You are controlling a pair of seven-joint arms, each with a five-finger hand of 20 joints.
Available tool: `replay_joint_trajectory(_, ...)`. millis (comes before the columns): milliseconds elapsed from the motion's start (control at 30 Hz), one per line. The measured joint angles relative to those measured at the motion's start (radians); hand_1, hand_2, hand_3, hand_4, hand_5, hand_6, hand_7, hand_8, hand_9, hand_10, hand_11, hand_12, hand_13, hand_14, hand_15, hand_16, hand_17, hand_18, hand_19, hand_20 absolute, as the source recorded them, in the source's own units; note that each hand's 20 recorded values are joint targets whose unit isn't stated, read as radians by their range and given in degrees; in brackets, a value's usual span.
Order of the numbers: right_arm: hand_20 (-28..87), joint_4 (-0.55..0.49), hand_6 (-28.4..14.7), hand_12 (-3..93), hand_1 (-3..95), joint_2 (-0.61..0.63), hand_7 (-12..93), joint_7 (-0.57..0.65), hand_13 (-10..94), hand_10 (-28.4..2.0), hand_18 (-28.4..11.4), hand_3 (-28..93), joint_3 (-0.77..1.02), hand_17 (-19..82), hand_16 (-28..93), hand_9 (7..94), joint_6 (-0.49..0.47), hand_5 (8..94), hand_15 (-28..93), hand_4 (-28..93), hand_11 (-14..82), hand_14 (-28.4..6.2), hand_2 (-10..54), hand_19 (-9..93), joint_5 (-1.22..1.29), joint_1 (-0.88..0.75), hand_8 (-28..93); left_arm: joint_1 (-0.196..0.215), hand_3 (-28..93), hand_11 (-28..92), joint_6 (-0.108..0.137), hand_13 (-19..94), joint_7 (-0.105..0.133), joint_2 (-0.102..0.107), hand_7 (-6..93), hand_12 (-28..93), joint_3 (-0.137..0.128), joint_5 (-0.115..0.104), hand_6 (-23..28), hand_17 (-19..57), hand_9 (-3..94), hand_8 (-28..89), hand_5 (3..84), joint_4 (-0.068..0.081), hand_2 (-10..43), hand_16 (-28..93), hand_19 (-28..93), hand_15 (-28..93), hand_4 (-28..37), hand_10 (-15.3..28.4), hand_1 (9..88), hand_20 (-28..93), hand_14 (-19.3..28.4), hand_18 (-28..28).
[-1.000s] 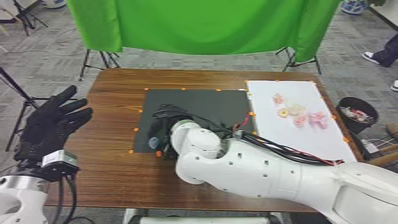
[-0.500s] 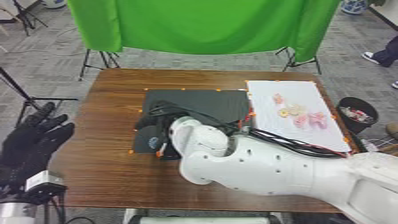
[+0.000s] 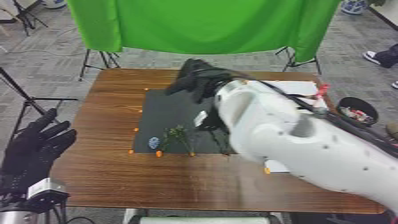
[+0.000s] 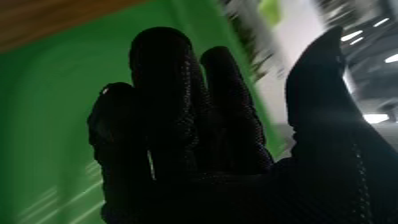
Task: Arrange flowers
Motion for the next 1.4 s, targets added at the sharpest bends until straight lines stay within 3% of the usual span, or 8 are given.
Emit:
replay_joint_trajectory(200,24,0.009,-5.6,14.4,30.4,0.174,15,0.075,69,-19.9,-17.6,78,0.182,45,11,57.8,-0.027,52.8,70,-22,13.7,-10.7,2.4,93,0.001,-0.153,-10,-0.013,63,27,0.000,22,-0.011,0.012,8.0,12,0.022,0.001,9.6,-6.0,33.0,-7,36.5,0.000,6.3,-12,56,57,-19.3,20.6,29.8,0,28.2,28.4)
replay_joint_trajectory(333,24,0.053,-5.5,14.3,30.8,0.277,16,0.130,68,-20.2,-17.5,79,0.210,45,11,56.8,-0.030,52.7,70,-22,13.0,-10.8,2.0,93,0.009,-0.217,-10,-0.032,63,27,0.000,22,-0.015,0.028,8.1,12,0.041,0.001,9.6,-6.0,33.1,-7,36.5,0.001,6.3,-12,56,57,-19.2,20.6,29.9,0,28.2,28.4)
replay_joint_trajectory(567,25,0.102,-5.5,14.2,31.0,0.389,16,0.183,70,-20.7,-17.5,79,0.216,47,10,57.4,-0.024,52.6,70,-22,12.9,-10.8,1.9,93,0.009,-0.286,-10,-0.031,63,27,0.012,22,0.031,0.091,8.2,12,0.065,-0.032,9.6,-6.0,33.1,-7,36.5,0.002,6.3,-12,56,57,-19.3,20.6,29.9,0,28.2,28.4)
replay_joint_trajectory(800,27,0.124,-5.2,14.1,31.4,0.423,15,0.226,71,-21.2,-17.6,79,0.214,48,10,58.4,-0.026,52.0,70,-22,12.8,-10.4,1.5,93,0.000,-0.287,-10,-0.042,63,27,0.012,22,0.036,0.101,8.2,12,0.079,-0.034,9.6,-6.0,33.1,-7,36.5,0.006,6.3,-12,56,57,-19.3,20.6,29.9,0,28.1,28.4)
replay_joint_trajectory(933,28,0.150,-4.8,14.1,31.7,0.426,15,0.236,72,-21.1,-17.8,79,0.194,49,10,59.4,-0.036,52.3,70,-22,12.8,-10.1,1.4,93,0.007,-0.262,-10,-0.044,63,27,0.016,22,0.050,0.114,8.1,12,0.087,-0.047,9.6,-6.1,33.0,-7,36.5,0.009,6.3,-12,56,57,-19.2,20.6,29.9,0,28.1,28.4)
replay_joint_trajectory(1400,31,0.187,-4.1,14.1,31.9,0.408,15,0.254,73,-20.8,-18.3,78,0.185,50,11,60.7,-0.083,53.2,71,-22,13.3,-9.9,1.4,93,0.042,-0.253,-10,-0.054,63,27,0.022,22,0.065,0.145,8.3,12,0.094,-0.061,9.6,-6.3,33.2,-7,36.5,0.016,6.3,-12,56,57,-19.3,20.6,30.1,0,28.1,28.4)
